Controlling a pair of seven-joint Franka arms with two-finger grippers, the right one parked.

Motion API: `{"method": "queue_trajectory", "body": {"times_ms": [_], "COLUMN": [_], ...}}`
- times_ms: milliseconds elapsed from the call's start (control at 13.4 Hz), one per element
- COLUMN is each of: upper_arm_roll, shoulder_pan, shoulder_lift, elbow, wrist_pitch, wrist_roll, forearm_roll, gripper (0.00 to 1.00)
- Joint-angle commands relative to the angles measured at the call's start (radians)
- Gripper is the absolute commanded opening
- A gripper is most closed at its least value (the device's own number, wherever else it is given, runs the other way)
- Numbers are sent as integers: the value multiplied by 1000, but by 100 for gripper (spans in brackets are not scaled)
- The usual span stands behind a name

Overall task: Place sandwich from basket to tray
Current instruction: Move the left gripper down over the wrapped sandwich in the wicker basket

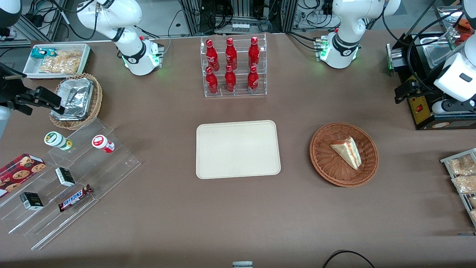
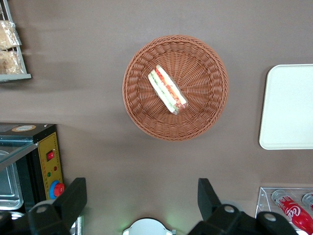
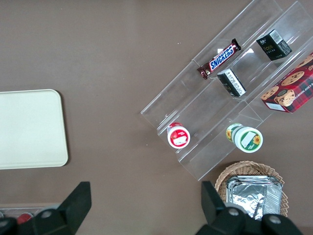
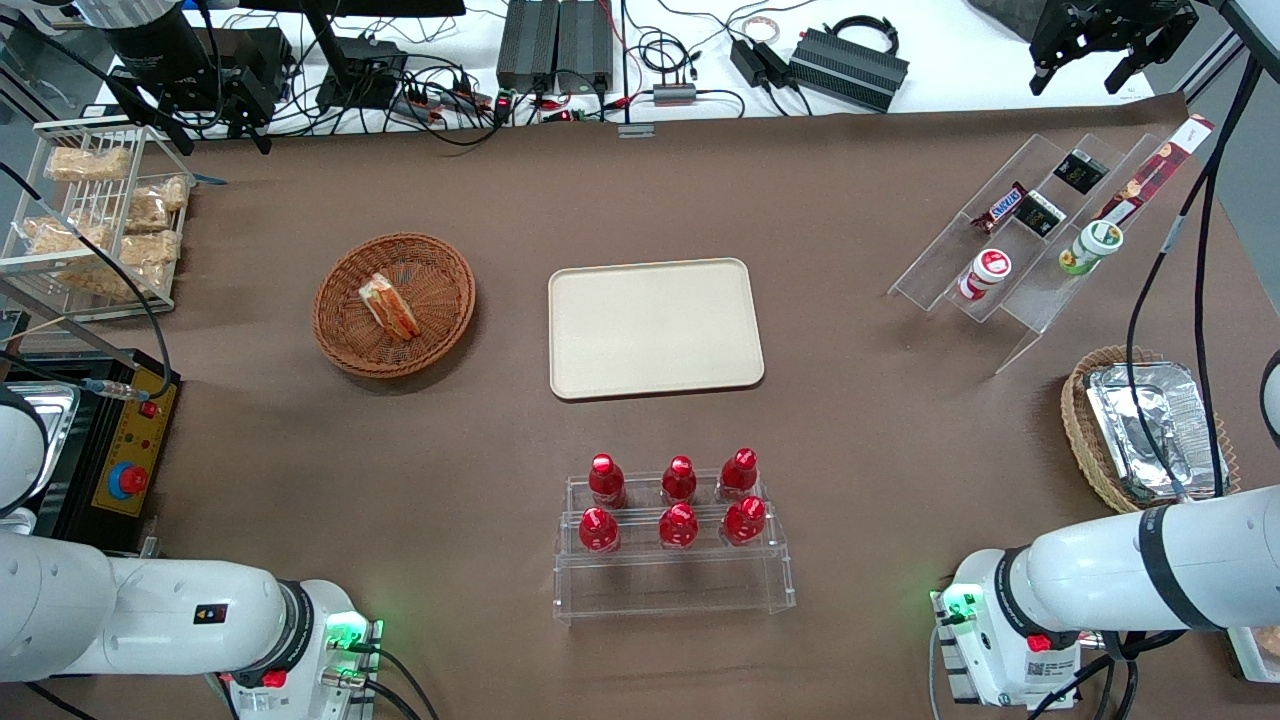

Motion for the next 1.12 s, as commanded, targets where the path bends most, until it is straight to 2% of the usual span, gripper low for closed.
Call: {"method": "queue_trajectory", "body": {"times_ms": [0,372,1041], "upper_arm_roll": [-3,-4,-4], "shoulder_pan": [-4,-22,-39], "shoulder_lift": [-3,20,89], "elbow": [-4,-91,-403], "wrist_pitch": [15,29,463], "wrist_roll": [7,8,-54], "forearm_roll": [14,16,17], "gripper": [100,100,100]}}
